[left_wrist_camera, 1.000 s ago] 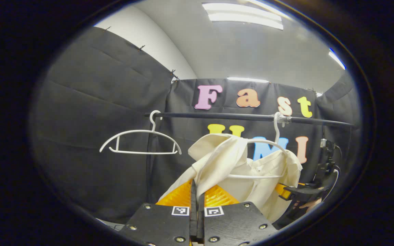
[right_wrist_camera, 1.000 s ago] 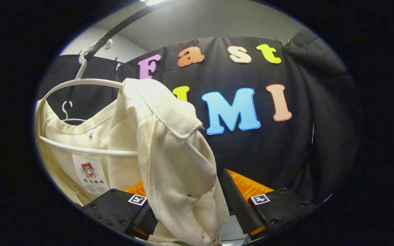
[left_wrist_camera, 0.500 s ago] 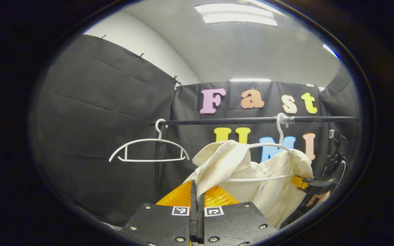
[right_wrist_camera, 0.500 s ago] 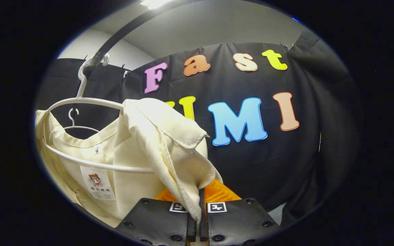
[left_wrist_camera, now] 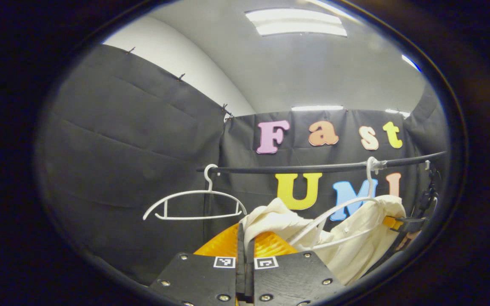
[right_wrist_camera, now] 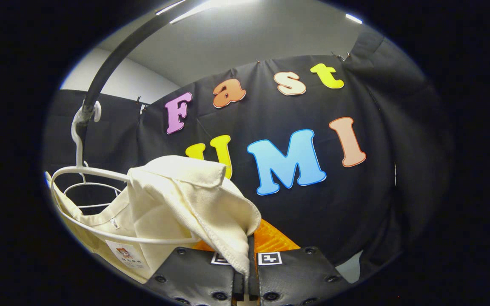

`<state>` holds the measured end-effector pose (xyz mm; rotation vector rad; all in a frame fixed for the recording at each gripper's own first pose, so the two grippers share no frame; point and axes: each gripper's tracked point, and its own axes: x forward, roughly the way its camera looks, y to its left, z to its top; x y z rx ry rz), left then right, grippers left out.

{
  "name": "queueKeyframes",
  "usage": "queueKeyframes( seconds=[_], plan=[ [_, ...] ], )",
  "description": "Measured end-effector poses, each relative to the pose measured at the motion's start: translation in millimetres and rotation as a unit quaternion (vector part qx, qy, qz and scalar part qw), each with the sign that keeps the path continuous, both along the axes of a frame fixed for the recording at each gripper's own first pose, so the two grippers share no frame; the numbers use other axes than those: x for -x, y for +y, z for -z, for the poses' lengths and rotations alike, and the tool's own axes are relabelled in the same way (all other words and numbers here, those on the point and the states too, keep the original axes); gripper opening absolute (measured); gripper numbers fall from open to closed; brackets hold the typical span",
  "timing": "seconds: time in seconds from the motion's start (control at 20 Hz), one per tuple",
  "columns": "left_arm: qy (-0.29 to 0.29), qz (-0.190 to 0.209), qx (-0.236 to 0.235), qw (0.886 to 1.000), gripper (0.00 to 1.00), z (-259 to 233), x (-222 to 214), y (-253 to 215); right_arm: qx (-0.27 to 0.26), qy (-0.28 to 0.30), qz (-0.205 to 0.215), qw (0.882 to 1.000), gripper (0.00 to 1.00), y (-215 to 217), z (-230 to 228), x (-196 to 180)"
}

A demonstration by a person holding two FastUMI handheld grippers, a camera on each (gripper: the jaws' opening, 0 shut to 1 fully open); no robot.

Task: Grasp the clothes on the hanger with both hands and then place them into the laundry hamper below.

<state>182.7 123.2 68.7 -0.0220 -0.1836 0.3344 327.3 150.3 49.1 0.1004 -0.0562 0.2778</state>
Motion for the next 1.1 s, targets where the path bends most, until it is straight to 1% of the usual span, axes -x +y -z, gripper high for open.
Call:
queueKeyframes(
  seconds=[0.05, 0.15, 0.3, 0.4, 0.5, 0.65, 0.85, 1.0, 1.1],
  plan=[
    [0.006, 0.003, 0.003, 1.000, 0.01, 5, -6, 2, -0.001, -0.007, 0.002, 1.000, 0.08, -1, -6, -4],
    [0.013, 0.014, 0.020, 1.000, 0.01, 15, -20, 9, -0.004, -0.017, 0.020, 1.000, 0.08, -6, -10, -13],
    [0.025, 0.016, 0.036, 0.999, 0.01, 33, -27, 21, -0.007, -0.019, 0.050, 0.999, 0.08, -16, -3, -29],
    [0.030, 0.020, 0.036, 0.999, 0.00, 40, -23, 28, -0.024, -0.023, 0.076, 0.997, 0.08, -28, -4, -42],
    [0.029, 0.028, 0.043, 0.998, 0.01, 44, -22, 35, -0.041, -0.039, 0.101, 0.993, 0.08, -39, -10, -55],
    [0.033, 0.040, 0.058, 0.997, 0.01, 52, -53, 30, -0.048, -0.052, 0.126, 0.989, 0.08, -50, -10, -71],
    [0.040, 0.059, 0.062, 0.996, 0.01, 58, -100, 13, -0.041, -0.070, 0.153, 0.985, 0.08, -57, -11, -92],
    [0.046, 0.072, 0.065, 0.994, 0.01, 64, -119, 5, -0.055, -0.068, 0.172, 0.981, 0.08, -69, -9, -106],
    [0.049, 0.080, 0.072, 0.993, 0.01, 69, -129, -1, -0.049, -0.069, 0.183, 0.979, 0.08, -79, -4, -116]
  ],
)
